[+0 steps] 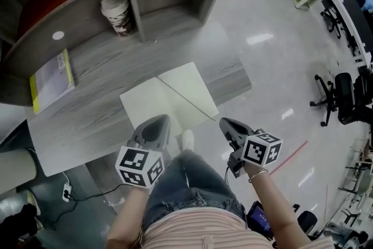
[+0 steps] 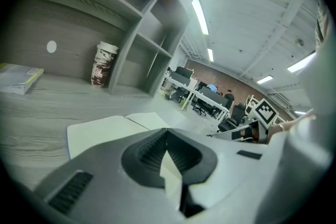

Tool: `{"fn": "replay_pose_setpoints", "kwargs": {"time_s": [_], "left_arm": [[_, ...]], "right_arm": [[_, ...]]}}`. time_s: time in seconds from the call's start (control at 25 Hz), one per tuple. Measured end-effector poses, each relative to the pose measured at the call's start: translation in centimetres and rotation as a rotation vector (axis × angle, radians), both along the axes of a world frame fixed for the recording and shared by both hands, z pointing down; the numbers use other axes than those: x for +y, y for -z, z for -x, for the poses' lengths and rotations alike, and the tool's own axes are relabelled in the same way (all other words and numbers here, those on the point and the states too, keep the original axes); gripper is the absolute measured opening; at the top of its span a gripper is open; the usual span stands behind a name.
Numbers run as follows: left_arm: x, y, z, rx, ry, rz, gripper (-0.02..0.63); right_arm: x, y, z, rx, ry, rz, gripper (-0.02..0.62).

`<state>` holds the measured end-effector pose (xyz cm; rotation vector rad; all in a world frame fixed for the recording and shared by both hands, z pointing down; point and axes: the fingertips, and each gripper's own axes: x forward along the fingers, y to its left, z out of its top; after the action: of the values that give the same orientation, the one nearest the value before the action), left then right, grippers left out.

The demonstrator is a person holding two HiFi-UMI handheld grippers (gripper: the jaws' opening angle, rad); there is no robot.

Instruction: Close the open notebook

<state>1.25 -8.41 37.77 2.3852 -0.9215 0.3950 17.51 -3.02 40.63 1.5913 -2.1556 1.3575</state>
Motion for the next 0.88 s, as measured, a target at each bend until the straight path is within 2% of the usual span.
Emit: {"fn": "replay_pose_setpoints", "kwargs": {"time_s": [0.48, 0.56, 0.6, 0.88], "left_arm": [[0.1, -3.0, -1.3, -0.035, -0.046, 0.103, 0.012], [0.1, -3.3, -1.6, -0.037, -0.048, 0.113, 0.012], [0.2, -3.4, -1.6, -0.039, -0.049, 0.117, 0.012], [0.2, -4.2, -1.7, -0.060, -0.054, 0.147, 0.012]], "right_arm": [[-0.1, -2.9, -0.4, -0.060, 0.001, 0.086, 0.009], [-0.1, -3.3, -0.6, -0.071, -0.008, 0.095, 0.020], [-0.2, -3.6, -0.7, -0.080, -0.013, 0.099, 0.049], [-0.4, -4.6, -1.2, -0.135, -0.036, 0.133, 0.072]]}}
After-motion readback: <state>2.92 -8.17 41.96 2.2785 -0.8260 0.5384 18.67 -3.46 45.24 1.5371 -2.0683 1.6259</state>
